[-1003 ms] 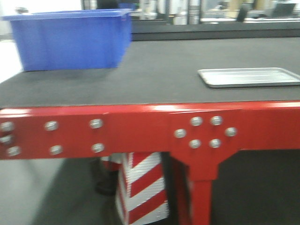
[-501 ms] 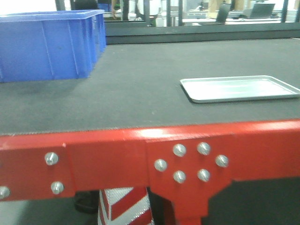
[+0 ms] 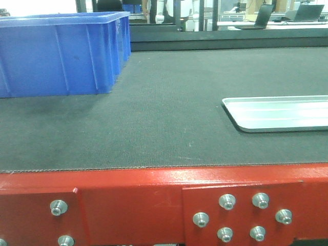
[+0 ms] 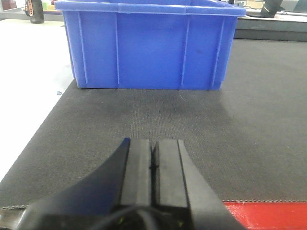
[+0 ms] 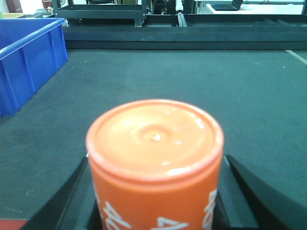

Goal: Grab orange capacitor from left shelf to right conveyor
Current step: 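Drive up to the conveyor and stop beside the empty metal tray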

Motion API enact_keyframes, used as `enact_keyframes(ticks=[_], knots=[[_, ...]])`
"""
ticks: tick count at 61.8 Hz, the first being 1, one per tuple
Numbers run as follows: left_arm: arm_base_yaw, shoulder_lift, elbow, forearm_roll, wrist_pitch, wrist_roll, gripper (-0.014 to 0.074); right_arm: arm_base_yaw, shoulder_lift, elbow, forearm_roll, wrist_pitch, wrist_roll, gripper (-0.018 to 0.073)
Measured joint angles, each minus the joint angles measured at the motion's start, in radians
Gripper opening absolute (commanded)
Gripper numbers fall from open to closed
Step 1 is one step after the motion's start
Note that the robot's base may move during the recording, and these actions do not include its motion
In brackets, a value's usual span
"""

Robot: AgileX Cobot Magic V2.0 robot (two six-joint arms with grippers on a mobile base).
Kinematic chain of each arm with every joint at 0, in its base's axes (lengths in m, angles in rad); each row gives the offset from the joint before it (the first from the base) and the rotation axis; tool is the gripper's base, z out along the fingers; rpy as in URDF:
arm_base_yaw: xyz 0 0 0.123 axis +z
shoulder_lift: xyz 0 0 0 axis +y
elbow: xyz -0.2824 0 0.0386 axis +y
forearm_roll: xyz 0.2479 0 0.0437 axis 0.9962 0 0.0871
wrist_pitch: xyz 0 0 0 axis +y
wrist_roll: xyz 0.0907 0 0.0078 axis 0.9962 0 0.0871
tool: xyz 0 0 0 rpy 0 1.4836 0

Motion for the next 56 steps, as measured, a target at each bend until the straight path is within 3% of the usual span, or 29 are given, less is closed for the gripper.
enact_keyframes(ticks=[56], knots=[[0.0,0.0,0.0,0.0,0.0,0.0,-0.0127,0.0,0.0,0.0,0.0,0.0,0.0,0.0146]])
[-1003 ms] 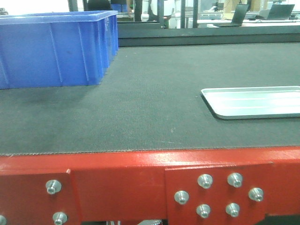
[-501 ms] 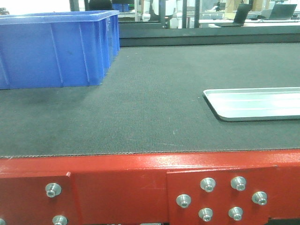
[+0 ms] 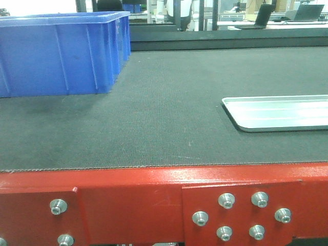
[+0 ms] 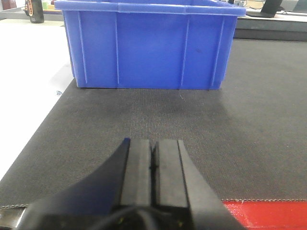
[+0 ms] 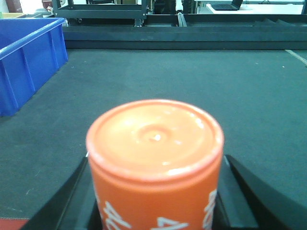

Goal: Grab orange capacitor from left shelf to right conveyor
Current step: 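Drive up to the conveyor and stop beside the empty metal tray, then move the right gripper over the metal tray and lower the capacitor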

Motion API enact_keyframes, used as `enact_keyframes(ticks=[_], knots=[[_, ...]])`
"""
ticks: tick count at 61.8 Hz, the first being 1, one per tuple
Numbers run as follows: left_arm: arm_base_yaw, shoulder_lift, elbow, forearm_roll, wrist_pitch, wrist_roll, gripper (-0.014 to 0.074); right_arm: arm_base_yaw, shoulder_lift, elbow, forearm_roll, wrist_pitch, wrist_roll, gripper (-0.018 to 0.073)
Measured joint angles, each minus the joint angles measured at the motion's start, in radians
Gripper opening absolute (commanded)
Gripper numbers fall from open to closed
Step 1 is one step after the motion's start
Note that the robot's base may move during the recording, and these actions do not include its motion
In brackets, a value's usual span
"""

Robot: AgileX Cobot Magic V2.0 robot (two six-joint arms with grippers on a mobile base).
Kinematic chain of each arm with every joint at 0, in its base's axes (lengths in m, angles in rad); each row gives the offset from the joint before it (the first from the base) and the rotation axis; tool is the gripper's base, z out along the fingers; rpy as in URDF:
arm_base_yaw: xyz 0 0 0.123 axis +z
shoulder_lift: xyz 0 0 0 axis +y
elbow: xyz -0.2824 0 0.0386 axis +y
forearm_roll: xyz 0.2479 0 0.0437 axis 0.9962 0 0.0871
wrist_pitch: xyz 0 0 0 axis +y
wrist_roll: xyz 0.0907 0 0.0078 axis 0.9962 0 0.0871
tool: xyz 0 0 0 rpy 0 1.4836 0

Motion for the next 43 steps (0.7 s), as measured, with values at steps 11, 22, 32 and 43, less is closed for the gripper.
enact_keyframes(ticks=[11,22,32,43], knots=[[0.0,0.0,0.0,0.0,0.0,0.0,-0.0127,0.0,0.014,0.0,0.0,-0.033,0.0,0.0145],[0.0,0.0,0.0,0.0,0.0,0.0,-0.0127,0.0,0.188,-0.018,0.0,-0.164,0.0,0.0145],[0.0,0.0,0.0,0.0,0.0,0.0,-0.0127,0.0,0.456,-0.083,0.0,-0.352,0.0,0.0145],[0.0,0.0,0.0,0.0,0.0,0.0,-0.0127,0.0,0.756,-0.16,0.0,-0.605,0.0,0.0145]])
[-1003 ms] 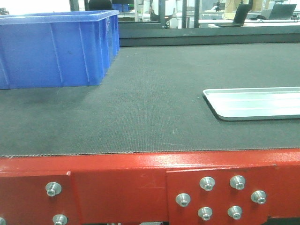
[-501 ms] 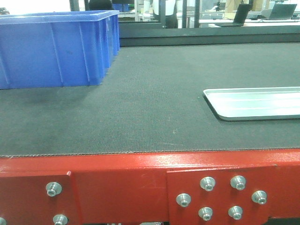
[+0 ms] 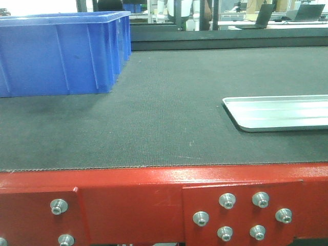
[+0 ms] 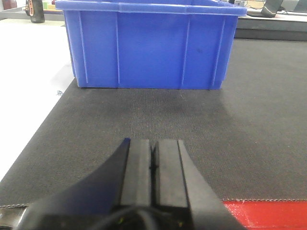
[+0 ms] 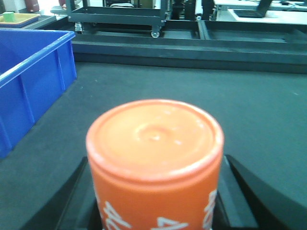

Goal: Grab orange capacitor from left shelf to right conveyor
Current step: 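Move the right gripper over the metal tray and lower the capacitor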

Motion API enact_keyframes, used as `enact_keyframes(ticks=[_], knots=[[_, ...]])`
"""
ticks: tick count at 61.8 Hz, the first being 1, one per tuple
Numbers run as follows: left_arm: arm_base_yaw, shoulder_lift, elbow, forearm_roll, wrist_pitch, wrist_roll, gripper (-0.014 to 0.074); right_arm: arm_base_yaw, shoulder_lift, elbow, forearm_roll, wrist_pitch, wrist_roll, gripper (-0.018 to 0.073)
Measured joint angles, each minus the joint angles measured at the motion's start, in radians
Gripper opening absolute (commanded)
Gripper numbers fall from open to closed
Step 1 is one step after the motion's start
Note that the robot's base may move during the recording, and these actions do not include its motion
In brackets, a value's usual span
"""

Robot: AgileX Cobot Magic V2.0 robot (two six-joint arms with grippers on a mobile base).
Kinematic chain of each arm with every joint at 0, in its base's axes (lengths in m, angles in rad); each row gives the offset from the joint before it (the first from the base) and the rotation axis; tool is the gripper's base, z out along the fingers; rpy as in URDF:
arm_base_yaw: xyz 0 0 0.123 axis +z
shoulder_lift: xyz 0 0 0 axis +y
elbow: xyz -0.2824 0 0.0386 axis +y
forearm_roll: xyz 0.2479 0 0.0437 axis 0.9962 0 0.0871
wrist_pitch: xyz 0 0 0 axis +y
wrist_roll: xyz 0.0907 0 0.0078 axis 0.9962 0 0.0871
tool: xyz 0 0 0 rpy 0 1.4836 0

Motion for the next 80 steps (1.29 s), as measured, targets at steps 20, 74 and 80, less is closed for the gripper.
enact_keyframes(ticks=[20,74,80], knots=[[0.0,0.0,0.0,0.0,0.0,0.0,-0.0127,0.0,0.419,-0.019,-0.002,-0.245,0.0,0.0141],[0.0,0.0,0.0,0.0,0.0,0.0,-0.0127,-0.073,0.841,0.147,-0.007,-0.912,-0.102,0.0141],[0.0,0.0,0.0,0.0,0.0,0.0,-0.0127,-0.073,0.878,0.147,-0.007,-0.943,-0.104,0.0141]])
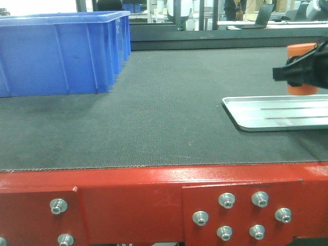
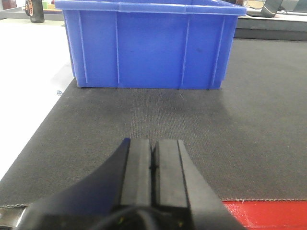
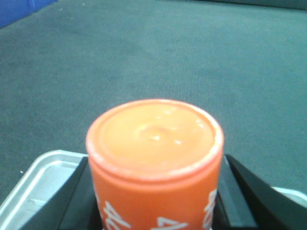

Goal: Grab orange capacitor from left shelf to right conveyor
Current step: 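Move the right gripper over the metal tray and lower the capacitor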

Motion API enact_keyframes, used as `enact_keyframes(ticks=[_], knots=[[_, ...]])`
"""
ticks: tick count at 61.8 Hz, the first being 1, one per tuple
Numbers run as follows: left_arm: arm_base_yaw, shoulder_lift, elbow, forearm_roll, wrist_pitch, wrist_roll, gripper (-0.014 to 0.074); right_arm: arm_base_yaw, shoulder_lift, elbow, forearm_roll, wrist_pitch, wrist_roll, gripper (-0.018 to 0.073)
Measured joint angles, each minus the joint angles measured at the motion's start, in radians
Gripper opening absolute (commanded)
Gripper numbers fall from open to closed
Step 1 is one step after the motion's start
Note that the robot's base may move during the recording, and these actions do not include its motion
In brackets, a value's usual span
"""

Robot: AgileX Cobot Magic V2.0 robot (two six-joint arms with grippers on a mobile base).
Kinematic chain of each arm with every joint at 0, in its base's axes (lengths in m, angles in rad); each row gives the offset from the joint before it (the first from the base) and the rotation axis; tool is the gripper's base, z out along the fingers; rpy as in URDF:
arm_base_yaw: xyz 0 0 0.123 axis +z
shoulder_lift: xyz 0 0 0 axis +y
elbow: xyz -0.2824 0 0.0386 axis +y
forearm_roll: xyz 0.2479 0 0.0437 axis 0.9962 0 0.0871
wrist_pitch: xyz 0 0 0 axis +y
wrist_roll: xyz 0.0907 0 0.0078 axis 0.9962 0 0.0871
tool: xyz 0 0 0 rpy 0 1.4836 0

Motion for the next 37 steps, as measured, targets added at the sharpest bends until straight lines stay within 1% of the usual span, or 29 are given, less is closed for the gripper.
enact_keyframes(ticks=[18,30,33,37], knots=[[0.0,0.0,0.0,0.0,0.0,0.0,-0.0127,0.0,0.12,0.0,0.0,-0.109,0.0,0.0141],[0.0,0.0,0.0,0.0,0.0,0.0,-0.0127,0.0,0.143,0.0,0.0,-0.133,0.0,0.0154],[0.0,0.0,0.0,0.0,0.0,0.0,-0.0127,0.0,0.144,0.0,0.0,-0.135,0.0,0.0183],[0.0,0.0,0.0,0.0,0.0,0.0,-0.0127,0.0,0.144,0.0,0.0,-0.135,0.0,0.0273]])
